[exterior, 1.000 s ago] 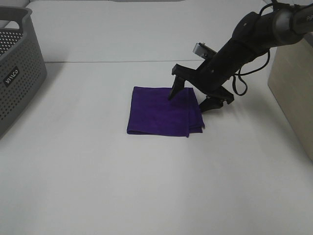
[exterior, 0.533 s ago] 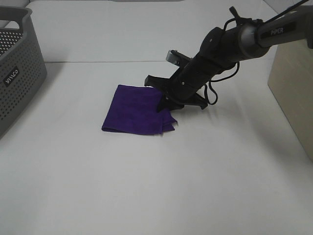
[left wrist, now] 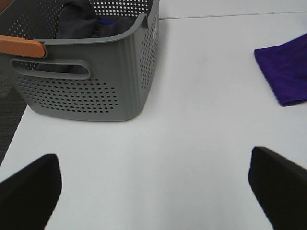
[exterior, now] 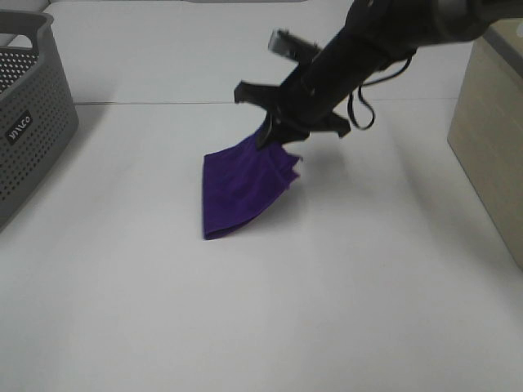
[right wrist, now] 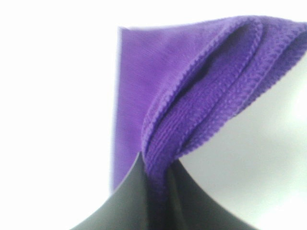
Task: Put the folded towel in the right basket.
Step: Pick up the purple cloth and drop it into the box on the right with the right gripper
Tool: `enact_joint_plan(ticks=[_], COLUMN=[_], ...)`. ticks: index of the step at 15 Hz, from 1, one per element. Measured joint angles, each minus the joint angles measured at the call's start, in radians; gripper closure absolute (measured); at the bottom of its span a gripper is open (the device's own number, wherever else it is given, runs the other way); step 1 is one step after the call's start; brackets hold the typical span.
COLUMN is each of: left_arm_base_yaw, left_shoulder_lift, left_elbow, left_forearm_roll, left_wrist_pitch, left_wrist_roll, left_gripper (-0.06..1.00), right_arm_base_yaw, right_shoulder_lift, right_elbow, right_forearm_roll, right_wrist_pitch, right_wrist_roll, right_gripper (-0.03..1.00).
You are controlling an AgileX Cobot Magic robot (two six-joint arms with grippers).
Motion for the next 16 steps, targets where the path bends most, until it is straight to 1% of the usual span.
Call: enact_joint_plan(ticks=[3, 5, 8, 9, 11, 13, 14, 16], left_arm_base_yaw=[0.000, 0.000, 0.000, 0.000, 0.000, 0.000, 0.000, 0.000], left_shoulder_lift=[0.000, 0.000, 0.000, 0.000, 0.000, 0.000, 0.000, 0.000], left_elbow=[0.000, 0.000, 0.000, 0.000, 0.000, 0.000, 0.000, 0.000], left_forearm_roll=[0.000, 0.000, 0.000, 0.000, 0.000, 0.000, 0.000, 0.000], left_wrist_pitch=[0.000, 0.000, 0.000, 0.000, 0.000, 0.000, 0.000, 0.000], left_wrist_roll=[0.000, 0.000, 0.000, 0.000, 0.000, 0.000, 0.000, 0.000], left_gripper=[-0.05, -0.05, -0.05, -0.05, -0.05, -0.05, -0.05, -0.05], right_arm_base_yaw=[-0.003, -0.044, -0.204, -0.239, -0.373, -0.493, -0.588, -0.652], right_shoulder_lift=[-0.214, -0.328, -0.429, -0.435, -0.441, -0.440, -0.440, -0.425], right_elbow=[0.000, -0.036, -0.173, -0.202, -0.297, -0.345, -0.360, -0.361], right_forearm_roll=[-0.066, -0.104, -0.183, -0.201, -0.297, -0.383, -0.420, -0.443], right_wrist_pitch=[0.027, 0.083, 0.168, 0.191, 0.305, 0.374, 0.395, 0.422], right_wrist_roll=[-0.006, -0.006, -0.005, -0.005, 0.002, 0.020, 0.024, 0.024], right_gripper=[0.91, 0.91, 0.91, 0.91, 0.91, 0.91, 0.91, 0.91])
